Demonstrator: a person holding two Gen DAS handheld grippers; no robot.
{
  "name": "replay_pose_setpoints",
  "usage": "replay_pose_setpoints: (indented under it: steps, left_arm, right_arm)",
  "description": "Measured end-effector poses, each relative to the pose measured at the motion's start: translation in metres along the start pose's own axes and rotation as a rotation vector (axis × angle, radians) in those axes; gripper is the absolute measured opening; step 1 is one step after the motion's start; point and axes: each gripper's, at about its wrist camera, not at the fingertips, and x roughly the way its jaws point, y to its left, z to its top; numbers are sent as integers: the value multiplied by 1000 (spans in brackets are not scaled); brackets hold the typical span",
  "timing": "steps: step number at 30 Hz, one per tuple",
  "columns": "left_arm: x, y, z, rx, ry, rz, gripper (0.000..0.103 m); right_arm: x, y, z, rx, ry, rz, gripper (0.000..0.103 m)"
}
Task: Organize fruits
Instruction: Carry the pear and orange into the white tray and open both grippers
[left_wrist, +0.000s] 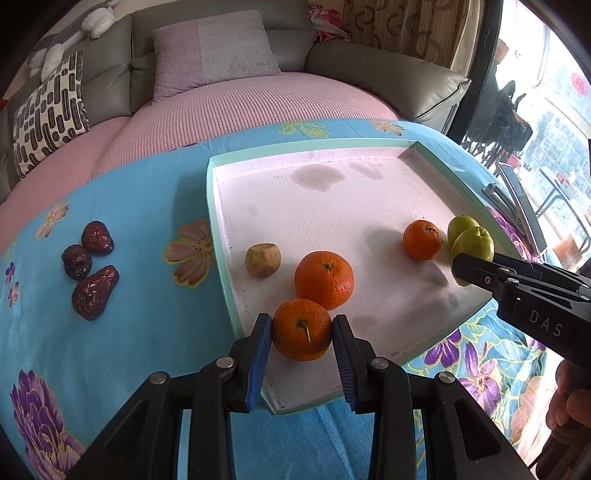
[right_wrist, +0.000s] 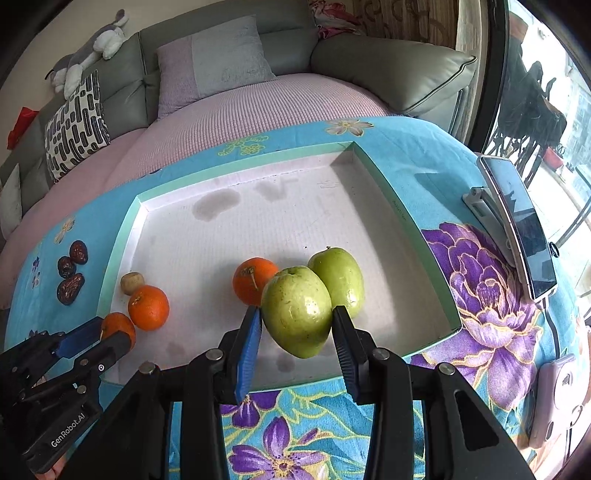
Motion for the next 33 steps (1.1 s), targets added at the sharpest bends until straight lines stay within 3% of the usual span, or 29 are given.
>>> replay_pose_setpoints:
  steps: [20,23,25,30,33]
  left_arm:
    - [3,-1,0,10,19,4,37]
    - [2,0,0,7,21,7,42]
    - [-2,0,0,5,16,-11,51]
    - [-15,2,0,11,-6,-6,55]
    - [-26,11,1,-14,-32,7,60]
  right_arm:
    - [10,9,-1,-34,33,22,41]
    - [10,9,-1,-37,34,21,41]
    - [10,9,-1,-41,36,20,41]
    - [8,11,0,-42,32,37,42]
    - [5,14,1,-56,27,36,51]
